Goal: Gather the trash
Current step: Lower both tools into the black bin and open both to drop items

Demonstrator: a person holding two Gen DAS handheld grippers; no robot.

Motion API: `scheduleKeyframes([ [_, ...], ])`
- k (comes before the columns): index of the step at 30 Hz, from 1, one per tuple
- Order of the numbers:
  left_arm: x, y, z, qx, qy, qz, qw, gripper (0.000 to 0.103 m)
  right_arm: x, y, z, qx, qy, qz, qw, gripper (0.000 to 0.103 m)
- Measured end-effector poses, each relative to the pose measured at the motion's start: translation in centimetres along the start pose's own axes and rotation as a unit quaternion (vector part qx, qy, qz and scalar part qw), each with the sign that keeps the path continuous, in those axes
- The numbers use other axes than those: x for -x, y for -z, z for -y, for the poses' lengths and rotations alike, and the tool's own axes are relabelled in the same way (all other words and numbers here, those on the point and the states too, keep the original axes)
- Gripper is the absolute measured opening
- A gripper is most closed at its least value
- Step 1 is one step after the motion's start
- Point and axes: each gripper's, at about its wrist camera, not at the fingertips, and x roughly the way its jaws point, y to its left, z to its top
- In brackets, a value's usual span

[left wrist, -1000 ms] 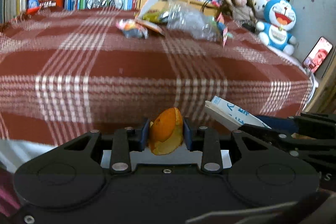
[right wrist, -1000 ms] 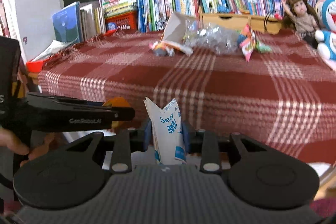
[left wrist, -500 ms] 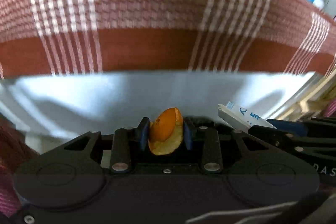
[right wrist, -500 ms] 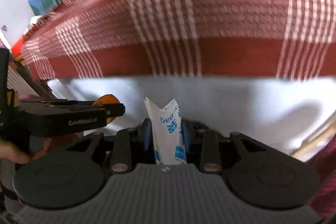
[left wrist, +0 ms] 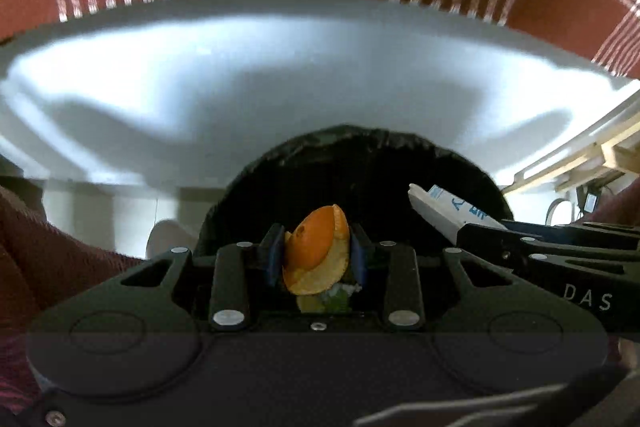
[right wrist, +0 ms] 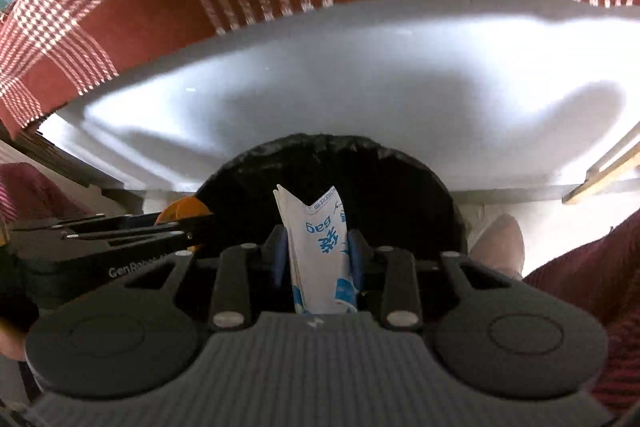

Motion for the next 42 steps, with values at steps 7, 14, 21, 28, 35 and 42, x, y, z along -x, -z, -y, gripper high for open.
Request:
scheduleKeyframes([
  [7, -1.6, 0.8, 0.0, 0.004, -0.008, -0.027, 0.9996, 0.034, -0.8, 0.7, 0.7, -0.008, 0.010, -0.017, 1.000, 0.039],
  [14, -2.1, 0.9, -0.2, 0.003, -0.013, -0.035, 0.9993, 0.036, -1.0, 0.8, 0.8, -0.007, 0.010, -0.024, 1.000, 0.040],
  [21, -1.9, 0.8, -0.1, 0.005, -0.013, -0.036, 0.9993, 0.039, -1.3, 0.8, 0.6, -0.003, 0.006, -0.026, 1.000, 0.050],
  [28, -1.3, 0.7, -0.1, 0.004, -0.016, -0.027, 0.9995, 0.056, -1.3, 0.8, 0.3, 0.007, 0.007, -0.024, 1.000, 0.063],
  [35, -1.0, 0.6, -0.2, 0.007, -0.018, -0.027, 0.9995, 0.066, -1.3, 0.9, 0.3, 0.007, 0.008, -0.023, 1.000, 0.070],
  [42, -0.5, 0.4, -0.3, 0.011, -0.023, -0.022, 0.9994, 0.069, -1.2, 0.8, 0.5, 0.003, 0.006, -0.022, 1.000, 0.075],
])
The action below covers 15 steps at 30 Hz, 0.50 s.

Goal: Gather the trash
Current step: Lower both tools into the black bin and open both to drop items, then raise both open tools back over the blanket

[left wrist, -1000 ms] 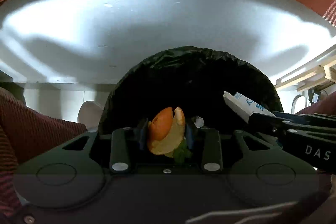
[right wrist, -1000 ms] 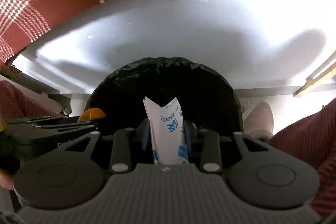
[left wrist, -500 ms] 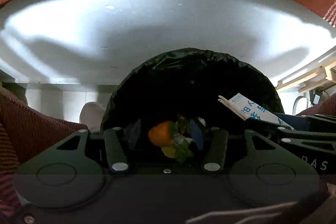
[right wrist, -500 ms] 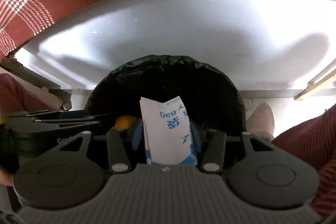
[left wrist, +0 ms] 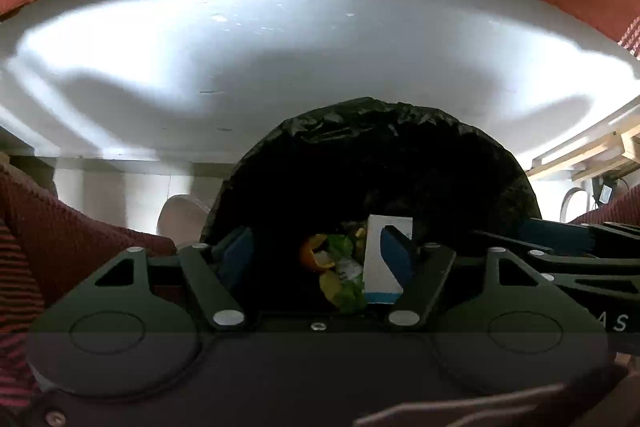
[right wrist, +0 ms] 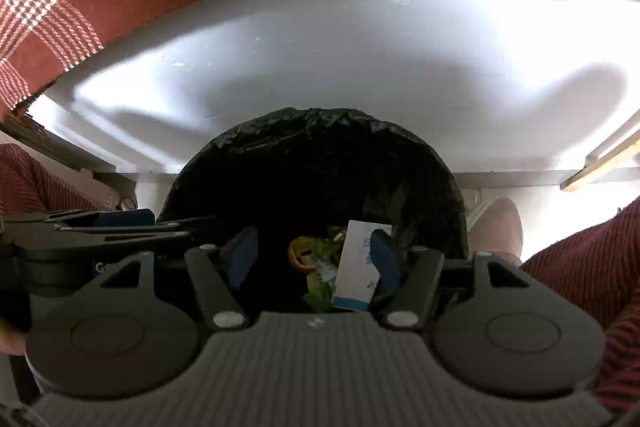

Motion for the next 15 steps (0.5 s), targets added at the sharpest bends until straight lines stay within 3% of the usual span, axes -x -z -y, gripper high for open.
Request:
scheduleKeyframes([
  [7, 2.0, -0.8, 0.0, -0.013, -0.007, 0.030, 0.9994, 0.072, 1.0, -0.4, -0.3, 0.004, -0.002, 0.016, 1.000, 0.079],
  [15, 6.8, -1.9, 0.3, -0.032, 0.005, 0.097, 0.9948, 0.074, 4.3, -1.6, -1.4, 0.036, 0.011, 0.064, 0.997, 0.084],
])
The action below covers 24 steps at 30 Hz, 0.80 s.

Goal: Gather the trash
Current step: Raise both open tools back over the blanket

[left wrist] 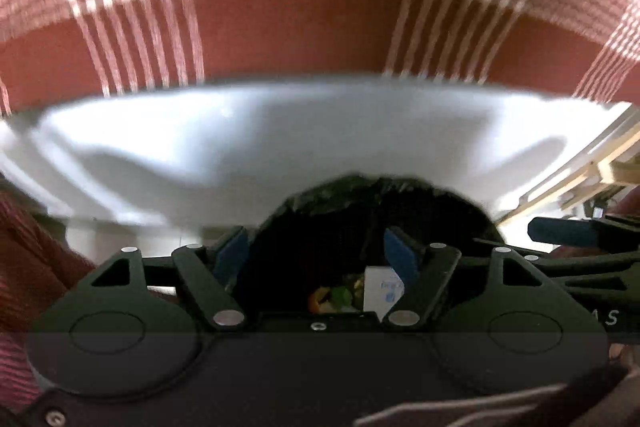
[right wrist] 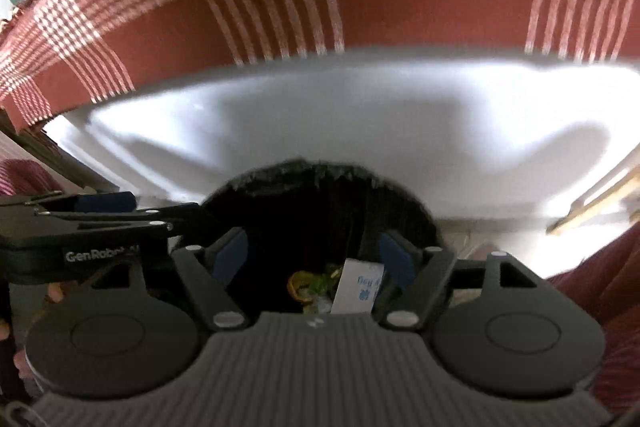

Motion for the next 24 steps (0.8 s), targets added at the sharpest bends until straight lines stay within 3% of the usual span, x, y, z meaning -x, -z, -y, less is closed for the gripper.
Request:
scheduleKeyframes([
  [8, 5.8, -2.9, 0.0, -0.019, 0.021, 0.092, 0.9953, 0.079, 4.1, -2.7, -1.0, 0.027, 0.020, 0.066, 0.997, 0.085],
  [15, 9.9, -5.9, 0.3, -0.040, 0.053, 0.163, 0.9845, 0.084, 8.3, -4.8, -1.8, 0.065, 0.006, 0.136, 0.989, 0.085],
  [24, 12.5, -11.2, -0.4, -0.028, 0.032, 0.256, 0.9657, 0.089, 11.7, -8.8, -1.5, 0.108, 0.027, 0.223, 0.969, 0.085],
])
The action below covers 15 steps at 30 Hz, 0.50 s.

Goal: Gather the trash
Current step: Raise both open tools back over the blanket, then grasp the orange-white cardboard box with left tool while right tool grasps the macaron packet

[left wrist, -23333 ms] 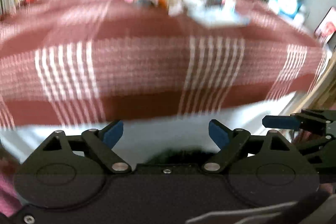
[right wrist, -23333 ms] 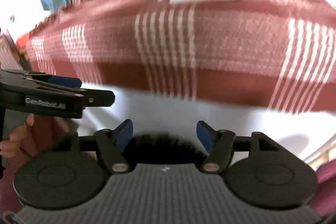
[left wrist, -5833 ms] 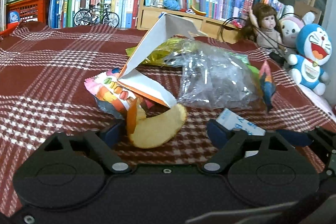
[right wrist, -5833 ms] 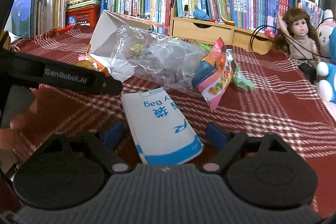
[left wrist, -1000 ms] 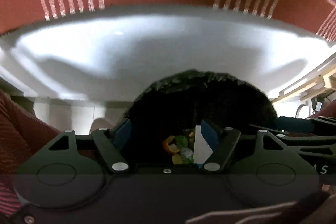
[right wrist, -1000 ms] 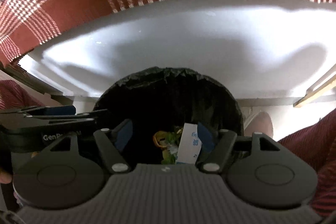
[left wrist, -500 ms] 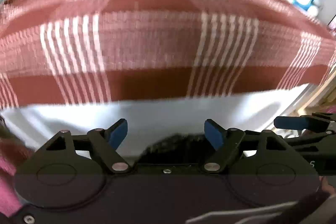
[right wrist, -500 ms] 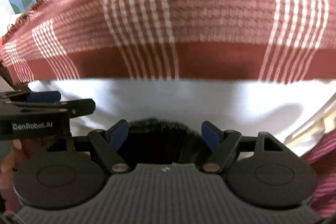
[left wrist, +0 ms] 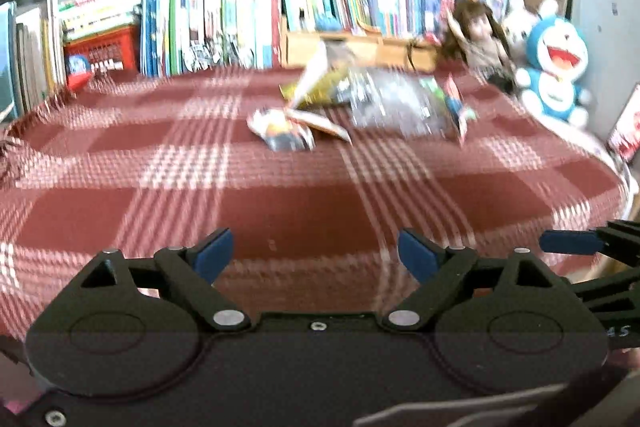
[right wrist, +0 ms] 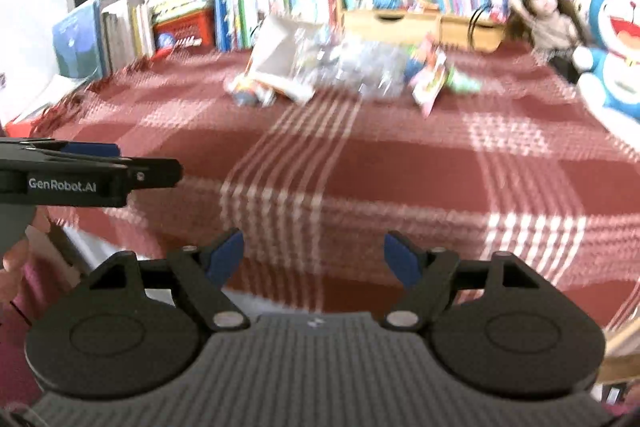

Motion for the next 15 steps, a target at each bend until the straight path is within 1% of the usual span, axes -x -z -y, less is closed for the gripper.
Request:
scheduleKeyframes([
  [5, -2.7, -2.7, -1.4, 0.022, -0.007, 0.021, 0.9995, 0.089, -0.9, -2.6, 2.0, -0.015, 0.023, 0.043, 0.999, 0.085],
  [7, -3.8, -3.7, -2.1, 0.036, -0.003, 0.029, 0.9989, 0.089, -1.5, -3.8, 3.1, -0.028, 0.026, 0.055, 0.998, 0.082],
  [11, -6.1, -6.1, -3.4, 0.065, 0.000, 0.052, 0.9965, 0.088, -2.7, -6.1, 5.5, -0.061, 0.036, 0.069, 0.995, 0.078],
  [15, -8.7, -8.6, -3.5, 0.051, -0.014, 0.068, 0.9963, 0.084, -4.0, -8.1, 7.9, -0.096, 0.041, 0.078, 0.991, 0.076],
])
